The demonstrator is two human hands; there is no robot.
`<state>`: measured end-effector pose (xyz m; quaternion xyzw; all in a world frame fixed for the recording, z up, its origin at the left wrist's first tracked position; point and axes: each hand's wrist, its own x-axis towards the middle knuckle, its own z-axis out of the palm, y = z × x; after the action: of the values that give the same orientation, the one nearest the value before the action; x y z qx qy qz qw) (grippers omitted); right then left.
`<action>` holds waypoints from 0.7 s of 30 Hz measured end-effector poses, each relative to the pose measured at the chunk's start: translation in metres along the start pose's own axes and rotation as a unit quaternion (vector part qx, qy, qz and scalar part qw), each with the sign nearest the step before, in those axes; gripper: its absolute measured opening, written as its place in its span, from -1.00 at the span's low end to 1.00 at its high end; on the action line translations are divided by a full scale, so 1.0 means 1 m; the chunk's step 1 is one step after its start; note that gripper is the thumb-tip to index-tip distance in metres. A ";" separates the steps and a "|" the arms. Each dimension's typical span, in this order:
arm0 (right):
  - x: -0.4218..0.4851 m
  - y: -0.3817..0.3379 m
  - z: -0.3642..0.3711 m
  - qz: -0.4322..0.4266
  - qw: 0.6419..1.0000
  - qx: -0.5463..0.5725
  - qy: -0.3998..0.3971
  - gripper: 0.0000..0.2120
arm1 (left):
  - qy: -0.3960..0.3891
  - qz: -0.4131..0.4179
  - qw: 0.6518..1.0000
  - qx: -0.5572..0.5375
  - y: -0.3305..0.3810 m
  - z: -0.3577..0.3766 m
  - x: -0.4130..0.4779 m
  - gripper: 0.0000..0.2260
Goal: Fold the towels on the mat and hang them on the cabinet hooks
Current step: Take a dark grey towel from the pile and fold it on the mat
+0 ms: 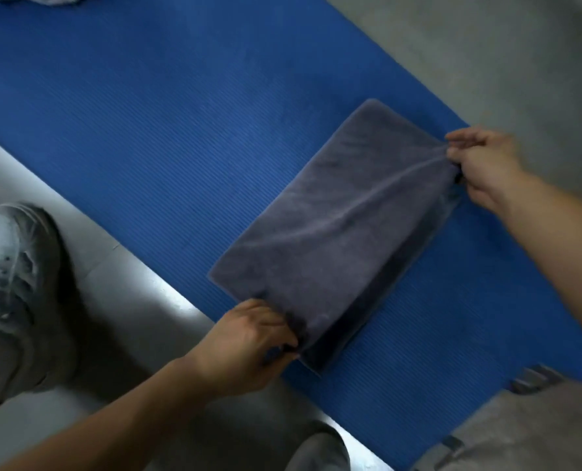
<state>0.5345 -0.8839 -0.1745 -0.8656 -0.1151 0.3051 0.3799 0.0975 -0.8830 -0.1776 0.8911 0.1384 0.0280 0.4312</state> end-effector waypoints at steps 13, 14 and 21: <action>-0.026 0.061 -0.013 -0.073 0.955 -0.287 0.014 -0.73 | -0.035 -0.069 0.996 0.053 0.014 0.047 0.015 -0.81; -0.030 0.057 -0.011 -0.096 0.935 -0.341 0.023 -0.74 | 0.010 -0.103 0.993 0.052 0.013 0.041 0.019 -0.82; -0.051 0.029 0.041 -0.311 0.878 -0.350 -0.098 -0.78 | 0.104 -0.386 0.907 0.132 -0.027 -0.014 0.046 -0.68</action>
<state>0.4687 -0.9021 -0.1949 -0.8271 -0.5148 0.1945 0.1139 0.1335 -0.8438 -0.1929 0.8088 0.5182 -0.0662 0.2701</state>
